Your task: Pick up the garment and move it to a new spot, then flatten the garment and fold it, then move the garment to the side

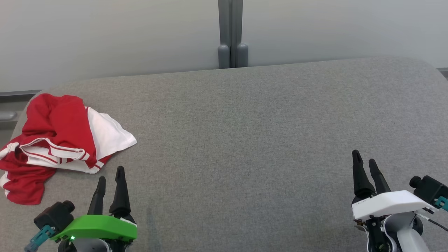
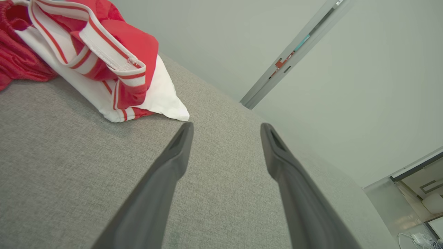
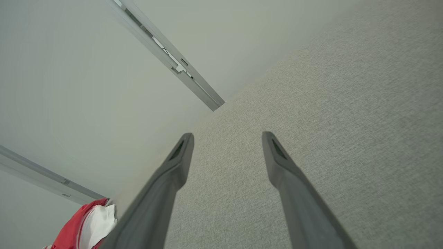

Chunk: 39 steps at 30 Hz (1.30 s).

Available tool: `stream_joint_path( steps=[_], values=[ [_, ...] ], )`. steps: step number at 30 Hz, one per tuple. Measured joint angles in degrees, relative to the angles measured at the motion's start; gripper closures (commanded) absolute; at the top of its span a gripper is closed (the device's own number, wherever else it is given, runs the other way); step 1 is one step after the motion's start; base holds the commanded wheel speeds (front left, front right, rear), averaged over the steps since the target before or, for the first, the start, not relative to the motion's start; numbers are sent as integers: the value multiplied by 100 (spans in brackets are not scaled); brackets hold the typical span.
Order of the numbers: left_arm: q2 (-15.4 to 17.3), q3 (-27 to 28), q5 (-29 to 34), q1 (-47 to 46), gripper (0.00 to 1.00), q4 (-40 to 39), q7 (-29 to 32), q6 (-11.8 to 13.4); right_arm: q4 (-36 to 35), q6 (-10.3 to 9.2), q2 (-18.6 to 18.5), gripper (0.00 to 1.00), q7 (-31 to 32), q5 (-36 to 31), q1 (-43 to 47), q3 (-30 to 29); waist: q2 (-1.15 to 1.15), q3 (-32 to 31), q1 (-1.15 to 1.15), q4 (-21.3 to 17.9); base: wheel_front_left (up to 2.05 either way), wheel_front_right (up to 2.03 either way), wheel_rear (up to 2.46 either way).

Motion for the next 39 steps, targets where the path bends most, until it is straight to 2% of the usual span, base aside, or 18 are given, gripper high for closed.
stream_joint_path(
  steps=[19, 39],
  values=[
    [8, -103, 1206, 7, 0, -78, -289, 51, 22, 0, -11, 0, -302, -1281, -2, 68, 0, 25, 0, 45, 0, 0, 0],
    [10, -188, 2225, 17, 0, -115, -565, 85, -2, 1, -21, 0, -560, -2238, -5, 171, 0, 16, 0, 71, 0, 0, 0]
  ],
)
